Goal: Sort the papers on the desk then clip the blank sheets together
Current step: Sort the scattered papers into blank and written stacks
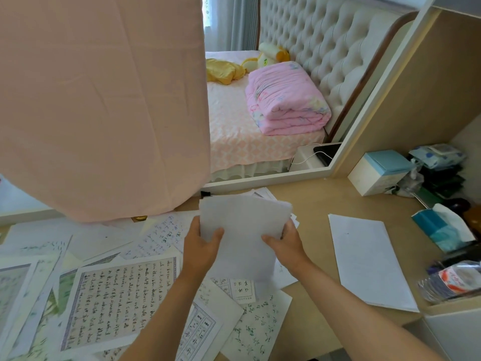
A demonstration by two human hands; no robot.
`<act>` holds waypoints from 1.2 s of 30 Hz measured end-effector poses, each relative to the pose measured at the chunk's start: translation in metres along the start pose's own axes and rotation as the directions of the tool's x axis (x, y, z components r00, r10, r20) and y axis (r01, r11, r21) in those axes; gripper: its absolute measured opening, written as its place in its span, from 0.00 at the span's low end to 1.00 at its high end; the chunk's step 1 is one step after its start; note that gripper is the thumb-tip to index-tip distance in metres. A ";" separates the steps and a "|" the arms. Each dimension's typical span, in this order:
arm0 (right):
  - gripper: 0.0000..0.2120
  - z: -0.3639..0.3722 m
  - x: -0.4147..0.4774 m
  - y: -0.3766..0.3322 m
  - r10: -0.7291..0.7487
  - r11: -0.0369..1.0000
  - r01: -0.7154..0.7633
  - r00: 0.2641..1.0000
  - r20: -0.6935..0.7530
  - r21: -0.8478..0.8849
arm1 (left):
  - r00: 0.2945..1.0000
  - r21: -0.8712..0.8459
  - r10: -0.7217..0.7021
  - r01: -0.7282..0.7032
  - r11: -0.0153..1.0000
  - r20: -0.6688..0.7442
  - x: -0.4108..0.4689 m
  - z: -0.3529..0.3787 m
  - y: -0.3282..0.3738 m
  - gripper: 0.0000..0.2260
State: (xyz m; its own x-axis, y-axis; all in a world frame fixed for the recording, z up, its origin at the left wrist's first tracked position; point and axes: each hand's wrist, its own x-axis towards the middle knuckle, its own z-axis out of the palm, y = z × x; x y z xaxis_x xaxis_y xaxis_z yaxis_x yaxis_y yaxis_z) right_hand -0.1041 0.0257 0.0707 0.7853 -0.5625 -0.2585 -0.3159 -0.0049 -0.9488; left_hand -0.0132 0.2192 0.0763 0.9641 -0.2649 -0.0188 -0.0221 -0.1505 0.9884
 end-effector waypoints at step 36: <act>0.25 -0.315 0.072 0.132 0.317 0.797 -0.534 0.767 -0.557 -0.282 | 0.544 0.571 -0.644 0.327 0.753 0.538 -0.025 0.372 -0.030 0.24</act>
State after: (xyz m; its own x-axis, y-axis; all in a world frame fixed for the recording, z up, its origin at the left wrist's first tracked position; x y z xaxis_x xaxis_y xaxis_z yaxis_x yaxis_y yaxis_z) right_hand -0.2568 -0.2755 -0.0158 0.2056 -0.8941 -0.3979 -0.8216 0.0631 -0.5665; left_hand -0.1351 -0.1241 -0.0086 0.3962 -0.5599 -0.7277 0.1471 -0.7436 0.6522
